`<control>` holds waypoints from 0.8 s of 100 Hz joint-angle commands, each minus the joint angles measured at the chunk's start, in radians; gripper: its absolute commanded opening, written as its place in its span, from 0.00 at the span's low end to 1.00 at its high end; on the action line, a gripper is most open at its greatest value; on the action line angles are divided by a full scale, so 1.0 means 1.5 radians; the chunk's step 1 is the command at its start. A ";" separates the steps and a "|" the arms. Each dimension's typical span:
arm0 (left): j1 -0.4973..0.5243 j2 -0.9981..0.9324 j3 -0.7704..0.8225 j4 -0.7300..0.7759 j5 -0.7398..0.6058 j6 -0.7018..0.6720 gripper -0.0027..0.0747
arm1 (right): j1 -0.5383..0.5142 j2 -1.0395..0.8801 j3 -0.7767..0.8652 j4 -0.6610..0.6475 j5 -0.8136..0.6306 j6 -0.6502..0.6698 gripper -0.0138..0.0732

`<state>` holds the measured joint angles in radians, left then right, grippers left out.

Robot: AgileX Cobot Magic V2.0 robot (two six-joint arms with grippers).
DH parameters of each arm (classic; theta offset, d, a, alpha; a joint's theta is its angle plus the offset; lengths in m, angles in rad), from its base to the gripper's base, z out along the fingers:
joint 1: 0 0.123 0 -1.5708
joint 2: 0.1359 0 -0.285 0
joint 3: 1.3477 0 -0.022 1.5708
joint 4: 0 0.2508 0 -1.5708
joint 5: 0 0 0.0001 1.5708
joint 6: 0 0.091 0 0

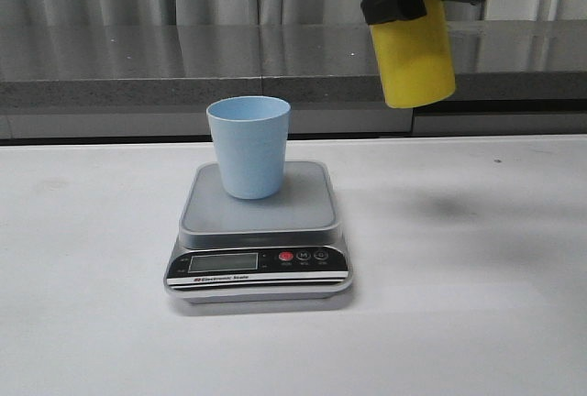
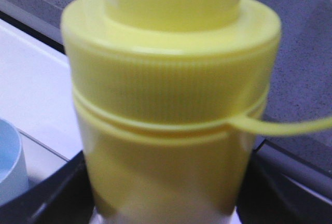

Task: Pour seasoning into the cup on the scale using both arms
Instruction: 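Turn the bottle upright and lower it toward the table, then set the yellow bottle down beside the scale and open the right gripper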

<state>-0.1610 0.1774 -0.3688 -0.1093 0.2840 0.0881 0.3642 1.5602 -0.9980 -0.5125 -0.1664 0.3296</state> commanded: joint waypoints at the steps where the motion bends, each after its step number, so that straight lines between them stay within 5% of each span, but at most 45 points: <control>1: 0.001 0.007 -0.018 -0.002 -0.051 0.001 0.01 | -0.013 -0.035 0.017 0.095 -0.115 -0.082 0.51; 29: 0.001 0.007 -0.018 -0.002 -0.051 0.001 0.01 | -0.017 -0.033 0.161 0.296 -0.332 -0.220 0.51; 80: 0.001 0.007 -0.018 -0.002 -0.051 0.001 0.01 | -0.017 0.055 0.250 0.305 -0.536 -0.220 0.51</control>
<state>-0.1610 0.1774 -0.3688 -0.1093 0.2840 0.0881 0.3429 1.6488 -0.6074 -0.0583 -0.8247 0.0133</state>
